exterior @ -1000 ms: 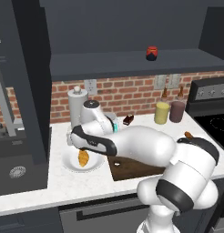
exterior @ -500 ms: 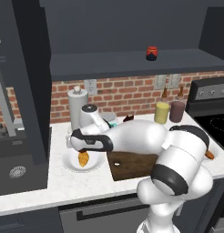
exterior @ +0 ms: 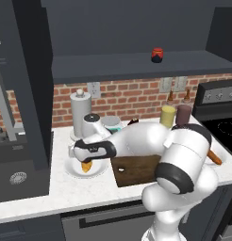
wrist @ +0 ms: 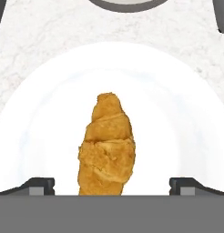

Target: From the different types of pastries on the counter, select a croissant and place it on the cutting board. Then retrieve a jar of jam from the cabinet and place it alongside the croissant on the cutting board.

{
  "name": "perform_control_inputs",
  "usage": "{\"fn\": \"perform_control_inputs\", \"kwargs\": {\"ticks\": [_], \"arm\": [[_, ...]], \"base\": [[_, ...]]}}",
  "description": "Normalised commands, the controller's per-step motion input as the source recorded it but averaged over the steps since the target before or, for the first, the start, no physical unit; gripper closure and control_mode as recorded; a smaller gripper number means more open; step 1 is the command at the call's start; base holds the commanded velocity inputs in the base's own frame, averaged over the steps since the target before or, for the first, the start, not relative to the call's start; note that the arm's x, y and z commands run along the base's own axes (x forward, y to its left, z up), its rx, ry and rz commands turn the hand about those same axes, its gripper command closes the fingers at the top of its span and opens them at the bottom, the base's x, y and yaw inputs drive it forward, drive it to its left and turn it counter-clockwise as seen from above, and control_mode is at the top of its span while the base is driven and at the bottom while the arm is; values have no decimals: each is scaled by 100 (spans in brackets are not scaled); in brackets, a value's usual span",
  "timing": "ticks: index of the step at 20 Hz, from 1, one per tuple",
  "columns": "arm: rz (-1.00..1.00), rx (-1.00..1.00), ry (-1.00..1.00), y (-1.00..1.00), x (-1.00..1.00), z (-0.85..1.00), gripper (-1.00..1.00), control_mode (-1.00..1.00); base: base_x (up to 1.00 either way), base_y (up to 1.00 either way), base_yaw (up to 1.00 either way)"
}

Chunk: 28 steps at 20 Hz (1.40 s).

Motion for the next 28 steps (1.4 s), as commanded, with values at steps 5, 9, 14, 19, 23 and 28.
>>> {"fn": "perform_control_inputs", "kwargs": {"ticks": [5, 9, 14, 19, 23, 28], "arm": [[0, 0, 0, 13, 4, -13, -100, -100], [0, 0, 0, 4, 17, -8, -100, -100], [0, 0, 0, 2, 20, -15, -100, -100], [0, 0, 0, 33, 1, -47, 100, -100], [-1, 0, 2, 12, 1, -17, 100, -100], [0, 7, 1, -14, 6, 44, 100, -100]], "base": [[0, 0, 0], [0, 0, 0], [0, 0, 0], [0, 0, 0], [0, 0, 0], [0, 0, 0]]}}
